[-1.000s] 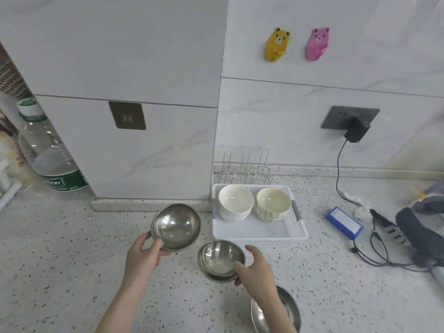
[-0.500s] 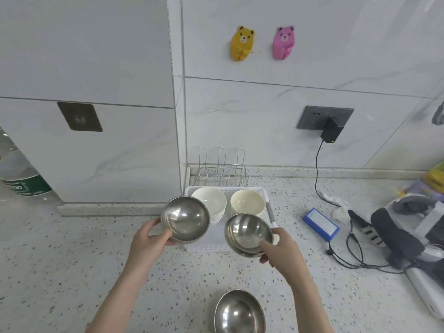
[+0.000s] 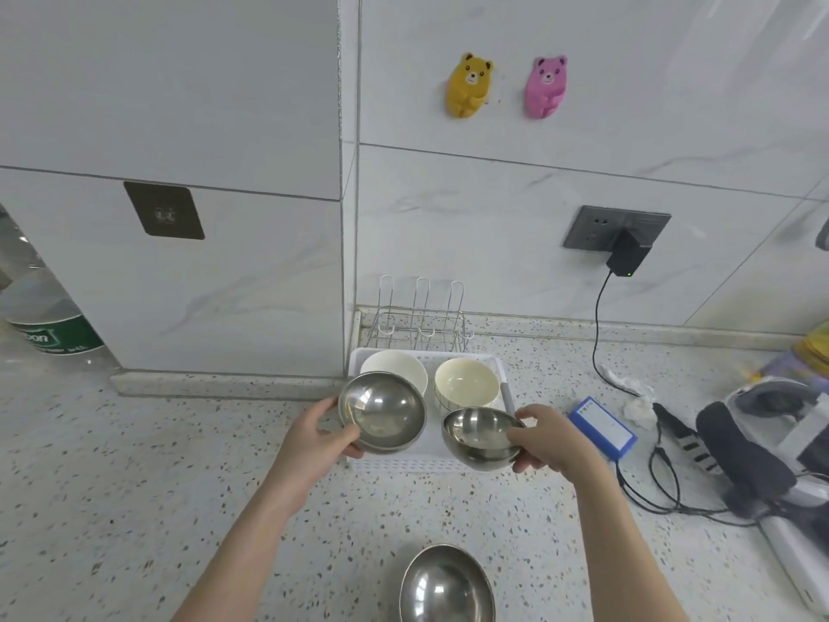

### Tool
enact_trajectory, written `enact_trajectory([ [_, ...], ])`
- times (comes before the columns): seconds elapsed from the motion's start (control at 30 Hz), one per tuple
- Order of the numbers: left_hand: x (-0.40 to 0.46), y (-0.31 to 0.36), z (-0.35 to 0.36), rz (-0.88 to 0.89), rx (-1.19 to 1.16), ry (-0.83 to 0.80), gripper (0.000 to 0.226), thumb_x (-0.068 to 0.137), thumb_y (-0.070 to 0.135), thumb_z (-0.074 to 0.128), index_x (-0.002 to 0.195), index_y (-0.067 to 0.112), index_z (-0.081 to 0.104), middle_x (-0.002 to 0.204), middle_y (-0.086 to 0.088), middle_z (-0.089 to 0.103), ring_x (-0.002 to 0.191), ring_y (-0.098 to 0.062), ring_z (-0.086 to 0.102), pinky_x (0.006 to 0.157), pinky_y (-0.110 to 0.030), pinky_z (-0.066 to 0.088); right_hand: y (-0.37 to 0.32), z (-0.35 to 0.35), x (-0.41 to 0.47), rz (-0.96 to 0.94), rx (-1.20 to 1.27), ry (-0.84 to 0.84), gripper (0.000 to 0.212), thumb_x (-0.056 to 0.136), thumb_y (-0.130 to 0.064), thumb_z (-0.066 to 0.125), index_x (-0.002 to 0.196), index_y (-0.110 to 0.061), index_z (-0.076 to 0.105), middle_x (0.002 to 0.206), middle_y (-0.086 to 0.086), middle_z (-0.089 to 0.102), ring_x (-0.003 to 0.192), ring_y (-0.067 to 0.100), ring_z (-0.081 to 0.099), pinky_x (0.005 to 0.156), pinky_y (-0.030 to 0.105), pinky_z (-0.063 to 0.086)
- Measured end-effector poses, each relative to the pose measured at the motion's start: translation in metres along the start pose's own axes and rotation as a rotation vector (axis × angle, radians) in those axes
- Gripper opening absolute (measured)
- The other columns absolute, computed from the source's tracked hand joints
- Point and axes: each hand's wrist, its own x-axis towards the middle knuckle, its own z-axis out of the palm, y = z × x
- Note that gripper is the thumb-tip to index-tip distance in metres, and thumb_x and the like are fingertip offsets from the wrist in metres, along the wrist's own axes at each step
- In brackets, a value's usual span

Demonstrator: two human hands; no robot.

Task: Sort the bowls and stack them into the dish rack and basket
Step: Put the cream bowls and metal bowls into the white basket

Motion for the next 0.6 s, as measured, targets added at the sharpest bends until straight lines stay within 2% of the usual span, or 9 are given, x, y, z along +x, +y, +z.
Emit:
enact_trajectory([
  [0.07,-0.001,-0.001,0.001,-0.001,-0.01,-0.021,0.055,0.086,0.016,0.07,0.132,0.036,0.047,0.074,-0.003,0.077,0.053,-0.001,0.067,0.044,-0.015,0.042,-0.002,-0.004,0.003,-0.011,0.01,-0.003,0.045,0.085,-0.006,0.053,0.13,-0.009,0.049,0.053,0.003,0.069,0.034,0.003,0.053,0.033,0.014,0.033],
  [0.13,-0.001,-0.003,0.004,-0.014,-0.011,-0.033,0.049,0.087,0.017,0.069,0.125,0.038,0.047,0.073,-0.002,0.077,0.046,0.002,0.061,0.046,-0.019,0.041,-0.002,-0.009,0.007,-0.004,0.03,-0.039,0.04,0.086,-0.005,0.053,0.125,-0.01,0.051,0.049,0.002,0.067,0.031,0.004,0.051,0.031,0.013,0.03],
  [0.23,0.0,-0.007,0.006,-0.059,-0.039,-0.072,0.043,0.088,0.019,0.069,0.122,0.037,0.048,0.075,-0.006,0.077,0.044,0.0,0.059,0.049,-0.022,0.038,0.002,-0.015,0.017,0.033,-0.002,-0.125,0.026,0.087,-0.009,0.054,0.112,-0.007,0.06,0.057,0.008,0.07,0.033,0.007,0.044,0.033,0.017,0.025],
  [0.33,0.001,-0.011,0.004,-0.153,-0.197,-0.169,0.029,0.092,0.02,0.065,0.12,0.023,0.059,0.083,-0.016,0.077,0.044,-0.004,0.051,0.044,-0.02,0.033,0.004,-0.018,0.025,0.046,-0.035,-0.171,0.019,0.087,-0.013,0.056,0.099,-0.005,0.068,0.061,0.01,0.071,0.036,0.008,0.039,0.035,0.017,0.024],
  [0.4,0.003,-0.013,0.004,-0.191,-0.244,-0.197,0.024,0.093,0.019,0.063,0.116,0.017,0.064,0.087,-0.018,0.076,0.047,-0.005,0.053,0.043,-0.019,0.032,0.004,-0.019,0.029,0.072,-0.033,-0.162,0.021,0.087,-0.015,0.057,0.093,0.0,0.07,0.062,0.01,0.071,0.036,0.009,0.037,0.035,0.017,0.024],
  [0.47,0.005,-0.014,0.004,-0.21,-0.273,-0.206,0.02,0.093,0.021,0.064,0.111,0.012,0.066,0.091,-0.019,0.076,0.047,-0.005,0.054,0.042,-0.019,0.032,0.001,-0.02,0.032,0.132,-0.063,-0.157,0.023,0.087,-0.014,0.054,0.086,0.004,0.069,0.064,0.012,0.071,0.037,0.01,0.033,0.036,0.018,0.023],
  [0.53,0.006,-0.017,0.003,-0.22,-0.291,-0.213,0.02,0.093,0.022,0.065,0.109,0.01,0.068,0.092,-0.021,0.075,0.045,-0.005,0.052,0.042,-0.018,0.032,-0.005,-0.023,0.036,0.196,-0.091,-0.167,0.02,0.086,-0.012,0.049,0.079,0.0,0.064,0.062,0.011,0.071,0.036,0.011,0.029,0.037,0.018,0.022],
  [0.6,0.007,-0.019,0.001,-0.226,-0.294,-0.214,0.022,0.092,0.023,0.066,0.108,0.008,0.068,0.089,-0.019,0.075,0.047,-0.007,0.052,0.042,-0.019,0.032,-0.013,-0.025,0.041,0.234,-0.118,-0.185,0.017,0.088,-0.011,0.045,0.082,-0.002,0.059,0.058,0.009,0.069,0.033,0.01,0.029,0.037,0.017,0.022],
])
